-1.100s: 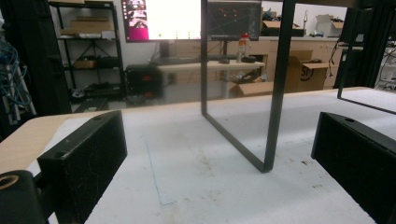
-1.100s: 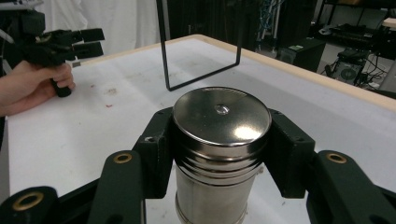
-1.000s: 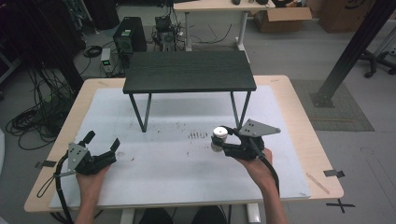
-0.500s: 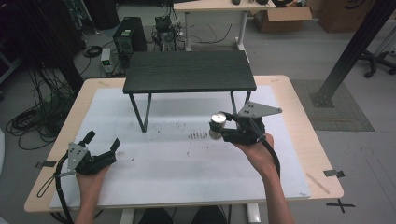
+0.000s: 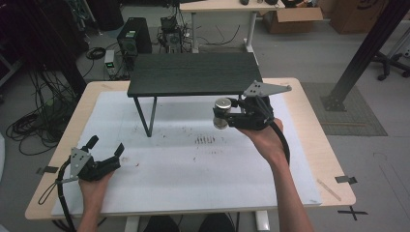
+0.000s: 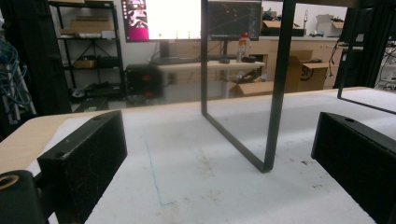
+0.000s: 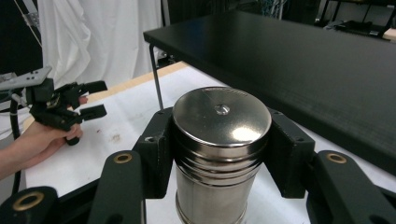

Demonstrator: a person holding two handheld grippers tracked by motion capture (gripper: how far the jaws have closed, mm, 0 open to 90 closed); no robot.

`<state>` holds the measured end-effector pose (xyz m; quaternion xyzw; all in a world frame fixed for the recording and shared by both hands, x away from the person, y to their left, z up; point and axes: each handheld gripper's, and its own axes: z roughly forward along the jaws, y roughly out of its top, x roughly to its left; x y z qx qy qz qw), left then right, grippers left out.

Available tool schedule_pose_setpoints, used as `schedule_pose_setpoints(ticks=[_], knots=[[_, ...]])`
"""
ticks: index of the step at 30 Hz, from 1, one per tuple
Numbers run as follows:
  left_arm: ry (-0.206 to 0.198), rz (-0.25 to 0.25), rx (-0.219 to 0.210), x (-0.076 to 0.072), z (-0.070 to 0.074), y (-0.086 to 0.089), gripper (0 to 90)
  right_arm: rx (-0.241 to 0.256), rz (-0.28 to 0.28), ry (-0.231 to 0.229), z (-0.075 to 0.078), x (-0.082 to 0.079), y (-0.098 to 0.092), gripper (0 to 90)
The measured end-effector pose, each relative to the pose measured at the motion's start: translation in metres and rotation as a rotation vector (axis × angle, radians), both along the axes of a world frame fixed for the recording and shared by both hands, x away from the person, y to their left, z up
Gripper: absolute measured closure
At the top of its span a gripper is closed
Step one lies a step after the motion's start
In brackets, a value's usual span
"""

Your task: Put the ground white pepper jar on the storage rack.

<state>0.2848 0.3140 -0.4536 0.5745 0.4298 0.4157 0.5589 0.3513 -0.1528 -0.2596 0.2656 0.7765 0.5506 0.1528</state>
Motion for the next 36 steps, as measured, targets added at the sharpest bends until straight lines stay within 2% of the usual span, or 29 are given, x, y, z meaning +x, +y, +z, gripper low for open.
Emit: schedule_pose_setpoints(ticks=[8,10,12,14,17,23,36], knots=[[0.001,0.0,0.0,0.0,0.0,0.0,3.9,-0.012,0.002,-0.016,0.032,0.015,0.007,48.9],[0.001,0.0,0.0,0.0,0.0,0.0,3.9,-0.012,0.003,-0.017,0.035,0.016,0.008,48.9],[0.002,0.0,0.0,0.0,0.0,0.0,3.9,-0.016,0.009,-0.024,0.045,0.02,0.012,48.9],[0.002,0.0,-0.002,0.0,0.0,0.0,4.0,-0.018,0.009,-0.025,0.046,0.021,0.013,48.9],[0.002,0.0,-0.002,0.0,0.0,0.0,3.9,-0.021,0.002,-0.024,0.056,0.029,0.017,48.9],[0.004,0.0,0.0,0.0,0.0,0.0,4.0,-0.034,-0.02,-0.025,0.062,0.041,0.023,48.9],[0.003,0.0,-0.002,0.001,0.0,0.0,4.0,-0.047,-0.077,-0.022,0.06,0.07,0.034,48.9]])
